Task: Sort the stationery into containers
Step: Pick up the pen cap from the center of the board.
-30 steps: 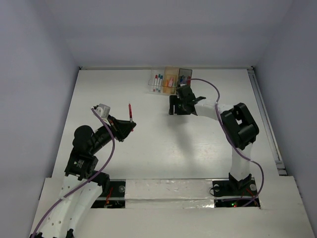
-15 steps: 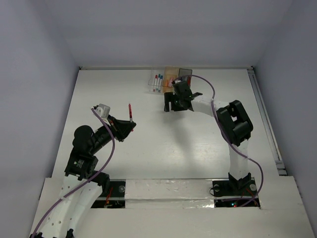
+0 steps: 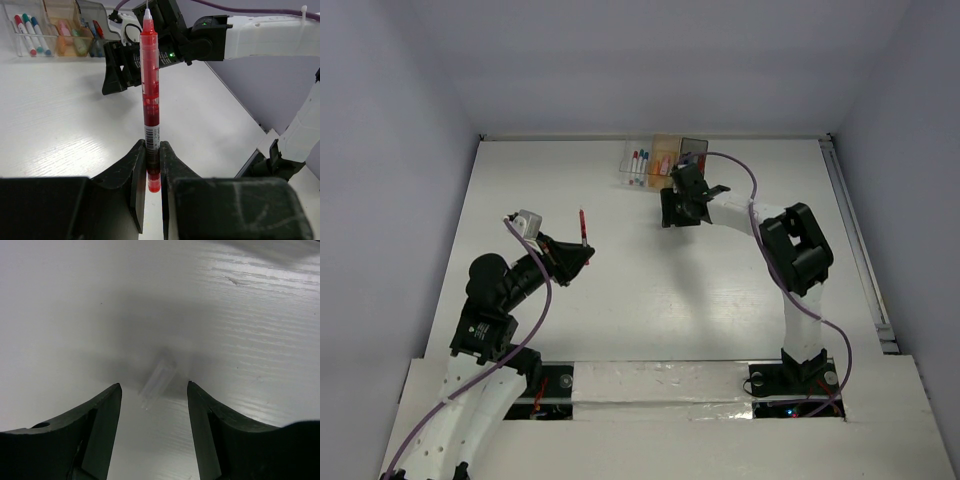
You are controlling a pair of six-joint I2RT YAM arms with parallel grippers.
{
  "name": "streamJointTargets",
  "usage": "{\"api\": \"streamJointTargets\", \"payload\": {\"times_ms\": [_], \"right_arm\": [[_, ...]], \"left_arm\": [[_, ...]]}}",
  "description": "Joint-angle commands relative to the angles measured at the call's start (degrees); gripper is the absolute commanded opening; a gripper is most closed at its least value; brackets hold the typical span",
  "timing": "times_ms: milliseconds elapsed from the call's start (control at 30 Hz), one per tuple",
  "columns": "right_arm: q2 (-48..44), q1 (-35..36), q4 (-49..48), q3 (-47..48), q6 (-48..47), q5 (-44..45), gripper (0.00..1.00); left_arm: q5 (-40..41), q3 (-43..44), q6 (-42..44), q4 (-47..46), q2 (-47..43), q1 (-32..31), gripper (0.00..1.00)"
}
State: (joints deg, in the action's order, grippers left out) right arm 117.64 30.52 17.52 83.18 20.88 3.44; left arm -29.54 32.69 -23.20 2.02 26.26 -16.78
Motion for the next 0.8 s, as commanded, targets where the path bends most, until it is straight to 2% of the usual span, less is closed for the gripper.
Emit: {"api": "streamJointTargets", "payload": {"times_ms": [0, 167, 400, 667, 767], "right_arm": [[-0.14, 1.29, 1.64, 2.34, 1.26, 0.25, 0.6], [2.67, 1.29, 2.87, 4.53, 1.44, -0.28, 0.59], [6.01, 2.34, 7.35, 8.66, -0.14, 2.7, 0.43], [9.0, 4.81, 13.85, 13.24, -1.64, 9.29, 0.39], [9.88, 5.34, 15.78, 14.2, -1.9, 10.7, 0.44]], "left_arm": [[-1.05, 0.62, 0.53, -2.11, -0.86, 0.25, 0.0], [-0.96, 0.62, 0.53, -2.11, -1.04, 0.25, 0.0], [-1.13, 0.62, 0.61, -2.11, -1.21, 0.25, 0.0], [-1.22, 0.71, 0.53, -2.11, -1.3, 0.25, 0.0], [-1.22, 0.62, 0.53, -2.11, -1.3, 0.25, 0.0]]}}
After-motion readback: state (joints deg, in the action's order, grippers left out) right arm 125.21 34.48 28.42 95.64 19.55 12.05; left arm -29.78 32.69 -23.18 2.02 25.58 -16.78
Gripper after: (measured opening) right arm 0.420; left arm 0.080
